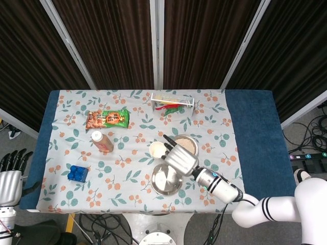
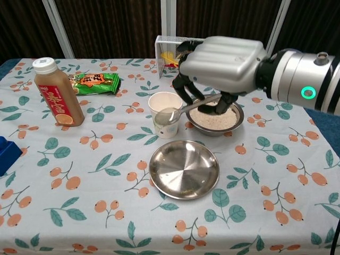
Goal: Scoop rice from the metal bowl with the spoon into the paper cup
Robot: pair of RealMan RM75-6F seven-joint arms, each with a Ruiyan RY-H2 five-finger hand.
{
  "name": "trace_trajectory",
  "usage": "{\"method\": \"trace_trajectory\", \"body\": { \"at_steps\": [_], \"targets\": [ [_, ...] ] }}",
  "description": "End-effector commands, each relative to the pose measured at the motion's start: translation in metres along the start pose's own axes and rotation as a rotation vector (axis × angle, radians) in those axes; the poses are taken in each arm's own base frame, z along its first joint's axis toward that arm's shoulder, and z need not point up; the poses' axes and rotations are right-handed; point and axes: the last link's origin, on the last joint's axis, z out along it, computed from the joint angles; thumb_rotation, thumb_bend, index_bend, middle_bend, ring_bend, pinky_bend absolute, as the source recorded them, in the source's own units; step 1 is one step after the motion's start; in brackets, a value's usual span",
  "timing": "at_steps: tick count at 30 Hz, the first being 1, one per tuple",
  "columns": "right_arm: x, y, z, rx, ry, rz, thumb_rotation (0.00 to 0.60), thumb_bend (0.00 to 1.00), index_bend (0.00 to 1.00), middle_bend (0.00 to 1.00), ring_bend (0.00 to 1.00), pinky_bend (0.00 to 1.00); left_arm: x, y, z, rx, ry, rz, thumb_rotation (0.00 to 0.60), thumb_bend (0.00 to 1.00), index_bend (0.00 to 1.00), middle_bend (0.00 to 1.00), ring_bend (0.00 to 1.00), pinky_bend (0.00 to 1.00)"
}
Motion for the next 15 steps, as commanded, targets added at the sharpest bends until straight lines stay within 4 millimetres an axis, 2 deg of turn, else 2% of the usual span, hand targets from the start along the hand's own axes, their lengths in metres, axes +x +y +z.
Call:
{"method": "trace_trajectory", "body": {
  "at_steps": [1,8,15],
  "targets": [
    [-0.021,-0.015,-0.005,0.03,-0.016,0.038,0.6,0.29,0.59,0.56,0.19,0.0,0.001,0.0,-0.001,-0.003,0.0,0.004,0.6,0.05,0.22,0.21,0.11,0.12],
    [-0.043,-0.029,-0.003,0.051,-0.021,-0.013,0.6,0.28,0.56,0.52,0.16,0.0,0.001,0.001,-0.002,-0.006,-0.003,0.01,0.6,0.05,0.22,0.21,0.11,0.12],
    [-0.048,-0.036,-0.002,0.049,-0.021,0.004,0.6,0.23,0.45,0.44,0.09,0.0,0.001,0.0,-0.003,-0.005,-0.004,0.007,0.6,0.05,0.22,0.21,0.11,0.12]
  ]
}}
